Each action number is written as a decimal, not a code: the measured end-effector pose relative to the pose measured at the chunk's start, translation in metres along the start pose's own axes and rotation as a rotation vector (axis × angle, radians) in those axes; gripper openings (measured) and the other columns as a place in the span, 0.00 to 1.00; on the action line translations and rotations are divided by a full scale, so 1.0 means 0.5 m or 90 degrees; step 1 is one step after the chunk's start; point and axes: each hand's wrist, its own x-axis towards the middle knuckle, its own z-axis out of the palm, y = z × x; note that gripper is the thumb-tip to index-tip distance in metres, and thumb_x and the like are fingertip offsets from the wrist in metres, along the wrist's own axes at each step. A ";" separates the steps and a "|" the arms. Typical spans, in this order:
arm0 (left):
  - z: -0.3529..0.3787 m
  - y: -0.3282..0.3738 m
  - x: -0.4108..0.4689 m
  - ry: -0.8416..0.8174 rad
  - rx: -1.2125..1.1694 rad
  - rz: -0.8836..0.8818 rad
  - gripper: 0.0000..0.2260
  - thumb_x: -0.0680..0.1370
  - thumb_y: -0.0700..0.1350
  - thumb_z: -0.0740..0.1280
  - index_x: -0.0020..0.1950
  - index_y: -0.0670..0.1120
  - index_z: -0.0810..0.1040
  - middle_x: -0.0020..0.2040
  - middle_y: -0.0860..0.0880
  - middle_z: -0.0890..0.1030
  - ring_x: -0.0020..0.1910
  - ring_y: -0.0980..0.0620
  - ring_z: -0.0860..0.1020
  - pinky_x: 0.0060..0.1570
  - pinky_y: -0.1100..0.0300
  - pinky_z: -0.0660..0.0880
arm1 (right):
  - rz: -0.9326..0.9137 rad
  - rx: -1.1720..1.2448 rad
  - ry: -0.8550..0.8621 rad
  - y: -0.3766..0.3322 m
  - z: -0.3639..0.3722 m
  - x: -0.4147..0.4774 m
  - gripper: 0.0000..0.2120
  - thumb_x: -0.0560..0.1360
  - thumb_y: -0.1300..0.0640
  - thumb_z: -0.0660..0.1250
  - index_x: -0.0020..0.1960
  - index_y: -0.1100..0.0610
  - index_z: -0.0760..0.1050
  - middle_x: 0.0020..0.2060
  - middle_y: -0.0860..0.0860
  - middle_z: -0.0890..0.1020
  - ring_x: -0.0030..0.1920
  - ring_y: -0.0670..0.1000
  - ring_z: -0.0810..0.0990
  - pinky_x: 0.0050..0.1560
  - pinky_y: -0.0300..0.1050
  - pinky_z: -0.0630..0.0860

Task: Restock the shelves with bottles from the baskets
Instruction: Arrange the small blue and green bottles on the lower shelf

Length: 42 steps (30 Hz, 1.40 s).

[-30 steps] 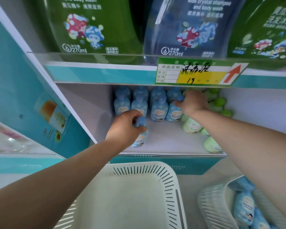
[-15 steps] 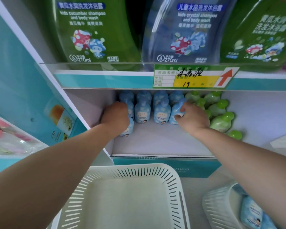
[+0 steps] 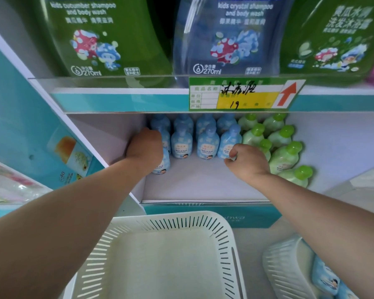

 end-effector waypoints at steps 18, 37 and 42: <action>-0.043 0.245 -0.138 0.024 -0.126 0.259 0.13 0.77 0.47 0.64 0.61 0.48 0.76 0.59 0.44 0.74 0.62 0.44 0.70 0.59 0.50 0.72 | 0.054 0.036 -0.009 0.192 -0.120 -0.211 0.04 0.73 0.52 0.68 0.45 0.52 0.79 0.44 0.49 0.83 0.47 0.53 0.80 0.46 0.43 0.75; 0.101 0.776 -0.339 -0.134 -0.055 0.608 0.12 0.78 0.47 0.62 0.61 0.49 0.74 0.58 0.46 0.74 0.61 0.45 0.72 0.54 0.53 0.72 | 0.381 0.053 -0.129 0.672 -0.006 -0.473 0.09 0.74 0.52 0.64 0.50 0.55 0.78 0.51 0.52 0.81 0.54 0.54 0.78 0.51 0.43 0.73; 0.202 0.860 -0.327 -0.212 -0.029 0.631 0.11 0.76 0.45 0.64 0.57 0.44 0.74 0.55 0.45 0.76 0.56 0.43 0.75 0.48 0.51 0.72 | 0.410 0.056 -0.188 0.734 0.059 -0.464 0.15 0.76 0.51 0.61 0.60 0.56 0.74 0.58 0.55 0.78 0.58 0.57 0.76 0.55 0.46 0.72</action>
